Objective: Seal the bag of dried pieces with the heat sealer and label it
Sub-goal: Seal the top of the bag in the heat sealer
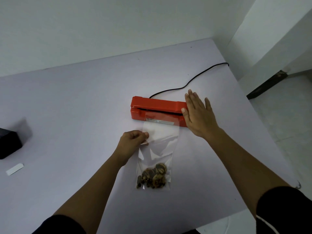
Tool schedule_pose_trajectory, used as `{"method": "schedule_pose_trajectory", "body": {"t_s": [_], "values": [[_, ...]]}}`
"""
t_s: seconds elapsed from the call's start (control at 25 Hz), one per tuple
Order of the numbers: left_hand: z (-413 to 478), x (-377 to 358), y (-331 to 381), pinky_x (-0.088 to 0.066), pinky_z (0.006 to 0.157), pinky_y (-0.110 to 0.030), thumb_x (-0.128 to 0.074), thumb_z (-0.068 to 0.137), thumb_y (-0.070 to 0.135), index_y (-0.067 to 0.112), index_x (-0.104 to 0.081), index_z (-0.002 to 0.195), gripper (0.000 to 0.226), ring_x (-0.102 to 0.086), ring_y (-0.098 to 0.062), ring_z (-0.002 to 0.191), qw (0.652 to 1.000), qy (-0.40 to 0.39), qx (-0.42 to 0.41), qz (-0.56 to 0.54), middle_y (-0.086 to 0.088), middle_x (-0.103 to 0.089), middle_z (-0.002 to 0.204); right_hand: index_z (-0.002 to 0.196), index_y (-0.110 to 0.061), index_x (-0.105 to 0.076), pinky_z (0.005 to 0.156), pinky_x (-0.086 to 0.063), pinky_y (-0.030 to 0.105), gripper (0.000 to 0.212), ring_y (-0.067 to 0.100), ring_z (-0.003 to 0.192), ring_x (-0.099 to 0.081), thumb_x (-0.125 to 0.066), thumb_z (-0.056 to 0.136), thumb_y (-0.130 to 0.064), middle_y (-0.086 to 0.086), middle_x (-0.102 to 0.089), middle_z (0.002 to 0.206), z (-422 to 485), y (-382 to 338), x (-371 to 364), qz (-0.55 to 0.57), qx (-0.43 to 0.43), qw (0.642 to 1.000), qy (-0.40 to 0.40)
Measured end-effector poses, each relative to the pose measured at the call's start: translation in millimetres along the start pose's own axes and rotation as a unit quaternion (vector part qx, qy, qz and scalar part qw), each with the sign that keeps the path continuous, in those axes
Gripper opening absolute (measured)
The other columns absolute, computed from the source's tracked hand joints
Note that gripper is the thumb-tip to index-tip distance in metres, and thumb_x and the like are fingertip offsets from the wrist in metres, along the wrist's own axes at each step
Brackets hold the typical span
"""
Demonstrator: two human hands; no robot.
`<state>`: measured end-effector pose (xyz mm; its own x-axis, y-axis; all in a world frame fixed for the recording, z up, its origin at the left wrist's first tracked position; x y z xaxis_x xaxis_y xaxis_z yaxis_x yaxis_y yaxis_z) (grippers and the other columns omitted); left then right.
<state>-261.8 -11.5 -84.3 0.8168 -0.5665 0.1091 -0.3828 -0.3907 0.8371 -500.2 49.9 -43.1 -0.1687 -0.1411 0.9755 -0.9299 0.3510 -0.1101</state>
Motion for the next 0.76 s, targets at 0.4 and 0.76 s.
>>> {"method": "schedule_pose_trajectory", "body": {"t_s": [0.4,0.76], "values": [[-6.2,-5.6,-7.2,-0.043,0.069,-0.019,-0.057,0.091,0.031,0.009,-0.073,0.085,0.028,-0.063,0.001,0.067,1.0,0.023,-0.01,0.02,0.002,-0.072,0.075,0.146,-0.01,0.009,0.115,0.009,0.039,0.06,0.018,0.144,0.014,-0.014,0.099,-0.039,0.005,0.015,0.157,6.4,2.4,1.6,0.008,0.007,0.998,-0.067],[-9.2,-3.0,-6.5,-0.046,0.074,-0.021,-0.063,0.086,0.025,0.01,-0.073,0.083,0.018,-0.066,-0.008,0.074,1.0,0.007,-0.021,-0.007,-0.003,-0.074,0.078,0.146,-0.011,0.01,0.116,0.007,0.039,0.06,0.018,0.144,0.016,-0.015,0.099,-0.039,0.005,0.017,0.157,7.6,2.5,2.8,0.033,0.007,0.997,-0.076]]}}
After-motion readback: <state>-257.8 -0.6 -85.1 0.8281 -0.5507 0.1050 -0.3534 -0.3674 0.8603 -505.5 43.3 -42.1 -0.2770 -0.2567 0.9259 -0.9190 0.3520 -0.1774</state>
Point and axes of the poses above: each hand's wrist, its own z-axis towards the middle knuckle, its own x-axis out of the back of the hand, y = z × x, the point moved 2 cm from there along z, towards the middle knuckle
